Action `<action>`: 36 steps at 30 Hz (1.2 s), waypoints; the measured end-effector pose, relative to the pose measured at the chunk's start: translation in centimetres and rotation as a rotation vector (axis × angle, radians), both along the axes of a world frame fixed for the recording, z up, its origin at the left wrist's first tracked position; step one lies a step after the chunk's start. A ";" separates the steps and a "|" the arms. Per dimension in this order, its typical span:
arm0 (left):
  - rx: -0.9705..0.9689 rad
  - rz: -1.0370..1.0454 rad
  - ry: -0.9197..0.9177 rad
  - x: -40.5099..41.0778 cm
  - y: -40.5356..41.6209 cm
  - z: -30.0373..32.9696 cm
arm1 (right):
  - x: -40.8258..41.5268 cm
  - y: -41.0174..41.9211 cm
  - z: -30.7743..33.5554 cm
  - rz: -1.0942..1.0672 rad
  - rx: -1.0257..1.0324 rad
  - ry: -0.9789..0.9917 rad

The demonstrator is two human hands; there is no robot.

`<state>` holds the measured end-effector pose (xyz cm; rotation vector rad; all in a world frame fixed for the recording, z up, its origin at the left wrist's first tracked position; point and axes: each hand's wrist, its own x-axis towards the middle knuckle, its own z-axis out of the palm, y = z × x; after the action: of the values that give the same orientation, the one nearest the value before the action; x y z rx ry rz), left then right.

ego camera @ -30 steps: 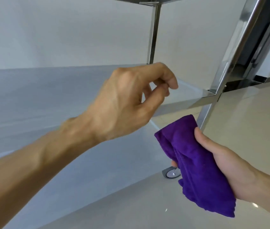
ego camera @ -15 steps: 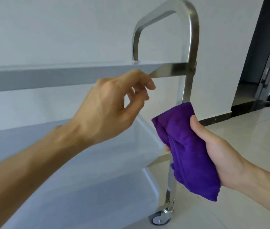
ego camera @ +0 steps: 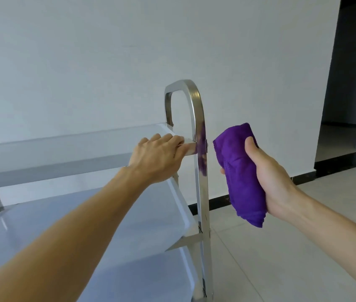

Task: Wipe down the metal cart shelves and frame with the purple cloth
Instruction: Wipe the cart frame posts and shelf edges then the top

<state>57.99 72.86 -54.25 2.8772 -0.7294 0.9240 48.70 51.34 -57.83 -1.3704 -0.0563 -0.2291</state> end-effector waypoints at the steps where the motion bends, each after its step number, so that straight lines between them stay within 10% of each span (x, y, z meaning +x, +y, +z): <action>1: -0.001 -0.014 -0.030 -0.4 0.3 -0.2 | 0.0 0.1 0.2 -0.001 0.009 -0.021; 11: -0.135 -0.104 -0.036 -10.1 5.1 0.7 | -0.9 2.6 6.3 -0.128 -0.228 -0.481; 16: -0.866 -0.356 0.245 -14.8 5.0 2.8 | -2.4 7.9 9.3 -0.110 -0.445 -0.865; 23: -1.307 -0.501 0.548 -18.5 5.5 3.5 | -3.6 13.1 12.3 -0.264 -0.822 -1.151; 36: -1.336 -0.143 0.103 -25.8 11.2 5.1 | -3.4 21.6 15.6 -0.003 -0.565 -1.214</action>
<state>32.19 84.04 -49.16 1.6386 -0.1383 0.7646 45.33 72.96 -42.26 -1.5948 -1.1996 -1.0823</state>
